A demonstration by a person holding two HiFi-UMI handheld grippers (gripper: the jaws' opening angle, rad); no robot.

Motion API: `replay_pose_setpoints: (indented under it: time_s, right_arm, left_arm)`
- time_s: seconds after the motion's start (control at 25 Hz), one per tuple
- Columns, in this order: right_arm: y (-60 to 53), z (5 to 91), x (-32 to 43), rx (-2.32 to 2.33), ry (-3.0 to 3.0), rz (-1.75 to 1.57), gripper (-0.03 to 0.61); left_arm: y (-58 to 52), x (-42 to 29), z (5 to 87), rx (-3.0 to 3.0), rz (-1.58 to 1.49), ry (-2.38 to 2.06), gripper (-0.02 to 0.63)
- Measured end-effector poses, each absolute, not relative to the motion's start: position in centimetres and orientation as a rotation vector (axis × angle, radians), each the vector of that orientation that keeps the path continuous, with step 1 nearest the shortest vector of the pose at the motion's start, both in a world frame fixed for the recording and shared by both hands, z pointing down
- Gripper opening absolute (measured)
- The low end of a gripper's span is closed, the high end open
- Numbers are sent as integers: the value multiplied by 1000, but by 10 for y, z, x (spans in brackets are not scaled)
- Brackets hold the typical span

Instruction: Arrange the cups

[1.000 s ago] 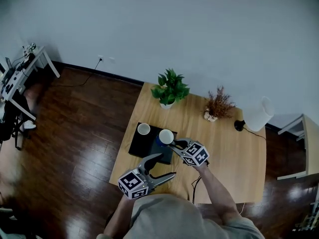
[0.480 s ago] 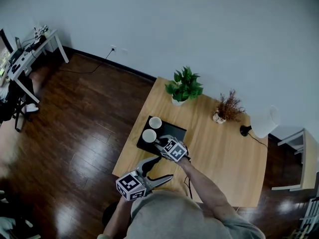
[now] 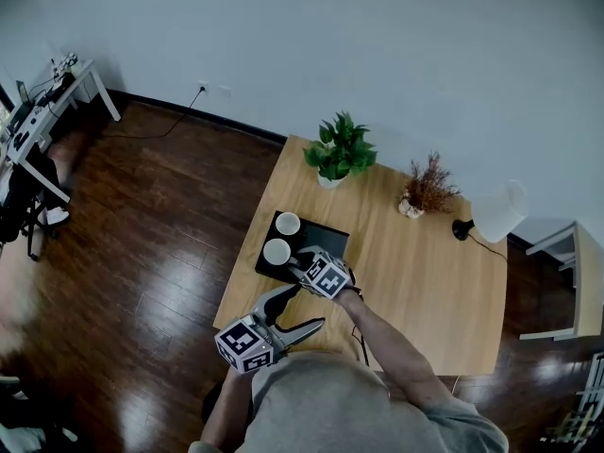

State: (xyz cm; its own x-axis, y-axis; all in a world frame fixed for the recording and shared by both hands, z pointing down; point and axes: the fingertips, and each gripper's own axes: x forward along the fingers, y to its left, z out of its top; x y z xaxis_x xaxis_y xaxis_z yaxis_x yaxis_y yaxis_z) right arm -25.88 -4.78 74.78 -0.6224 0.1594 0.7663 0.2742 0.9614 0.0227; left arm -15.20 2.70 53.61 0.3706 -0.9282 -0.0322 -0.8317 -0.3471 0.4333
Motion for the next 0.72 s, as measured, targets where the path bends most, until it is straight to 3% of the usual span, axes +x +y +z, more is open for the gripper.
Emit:
replay_pose_setpoints:
  time_s: [0.08, 0.32, 0.44, 0.72]
  right_arm:
    - [-53, 747, -249, -273, -2256, -151, 173]
    - [-72, 726, -201, -209, -2343, 2, 167]
    - [-86, 675, -169, -145, -2527, 115, 115]
    - [-127, 550, -66, 156, -2891, 236, 113]
  left_arm:
    - [22, -151, 532, 2309, -387, -1527, 354]
    - [4, -148, 519, 2357, -369, -1486, 354]
    - [-6, -141, 508, 2395, -359, -1458, 354]
    - [-32, -111, 471, 2525, -360, -1341, 354]
